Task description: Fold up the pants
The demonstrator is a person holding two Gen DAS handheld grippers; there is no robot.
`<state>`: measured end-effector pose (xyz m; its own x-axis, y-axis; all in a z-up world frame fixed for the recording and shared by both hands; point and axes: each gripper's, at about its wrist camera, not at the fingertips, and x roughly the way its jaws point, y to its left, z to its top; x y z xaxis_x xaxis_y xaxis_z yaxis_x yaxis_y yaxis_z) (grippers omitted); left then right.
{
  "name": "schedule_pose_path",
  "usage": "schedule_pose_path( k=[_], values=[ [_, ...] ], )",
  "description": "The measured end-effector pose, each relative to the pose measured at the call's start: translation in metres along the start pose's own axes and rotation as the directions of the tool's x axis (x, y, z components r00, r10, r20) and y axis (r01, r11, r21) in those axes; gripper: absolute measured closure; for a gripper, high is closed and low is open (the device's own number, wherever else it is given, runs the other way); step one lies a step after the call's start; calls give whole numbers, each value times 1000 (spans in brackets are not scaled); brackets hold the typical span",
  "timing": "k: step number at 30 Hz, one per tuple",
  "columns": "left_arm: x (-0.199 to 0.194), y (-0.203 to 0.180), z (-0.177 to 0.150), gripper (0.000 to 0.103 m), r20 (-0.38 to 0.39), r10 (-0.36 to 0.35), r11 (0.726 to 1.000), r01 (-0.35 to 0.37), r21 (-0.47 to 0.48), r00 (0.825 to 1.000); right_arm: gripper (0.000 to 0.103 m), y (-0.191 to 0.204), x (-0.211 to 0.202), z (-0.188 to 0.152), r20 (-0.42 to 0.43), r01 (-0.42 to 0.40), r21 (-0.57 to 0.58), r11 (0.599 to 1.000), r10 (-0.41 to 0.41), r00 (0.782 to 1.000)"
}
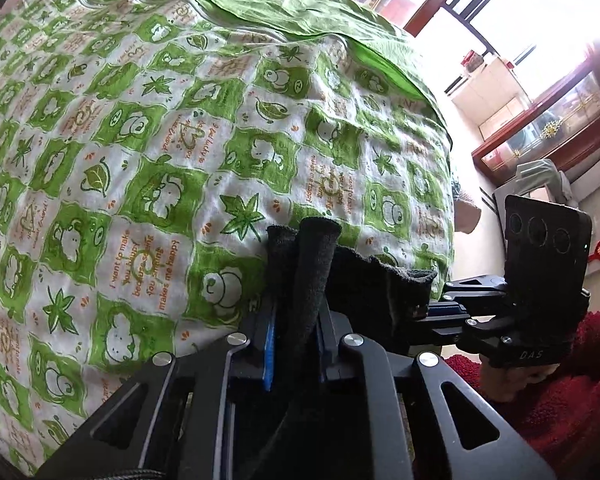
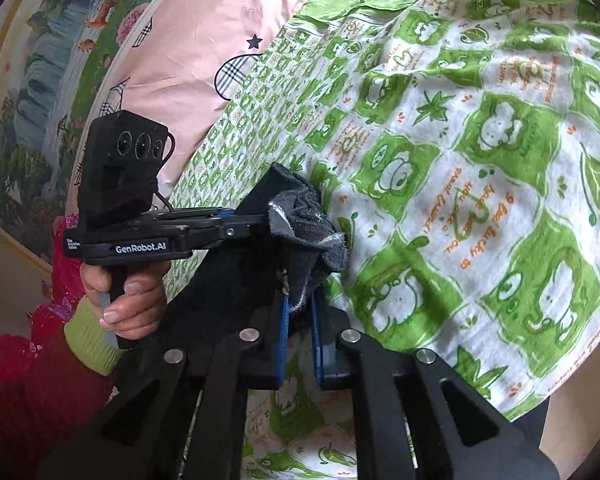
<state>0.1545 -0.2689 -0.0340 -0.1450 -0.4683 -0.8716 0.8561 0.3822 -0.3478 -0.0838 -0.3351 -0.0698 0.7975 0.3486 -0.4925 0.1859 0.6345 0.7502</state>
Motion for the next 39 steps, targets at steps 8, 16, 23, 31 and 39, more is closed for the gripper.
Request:
schedule_pose_path(
  k=[8,16,23,31,39],
  values=[
    [-62,0,-21,93,173,-33,997,44,-60,984,92,43,-12,12,7,-164,-116,980,166,986],
    [-144,-17,-63,93,342,25,999,-8,-52,939,92,115,-2,8,-90,-365,-282,887,354,931],
    [-200,-13,-132,93,427,135,987,-85,-134,894,92,165,35,-12,-237,-469,-351,811,407,882],
    [-207,22,-208,93,462,208,952,-70,-297,862,92,192,97,-40,-376,-504,-344,792,375,847],
    [-184,57,-258,93,455,229,908,-20,-418,861,92,196,138,-67,-470,-484,-353,801,295,832]
  ],
)
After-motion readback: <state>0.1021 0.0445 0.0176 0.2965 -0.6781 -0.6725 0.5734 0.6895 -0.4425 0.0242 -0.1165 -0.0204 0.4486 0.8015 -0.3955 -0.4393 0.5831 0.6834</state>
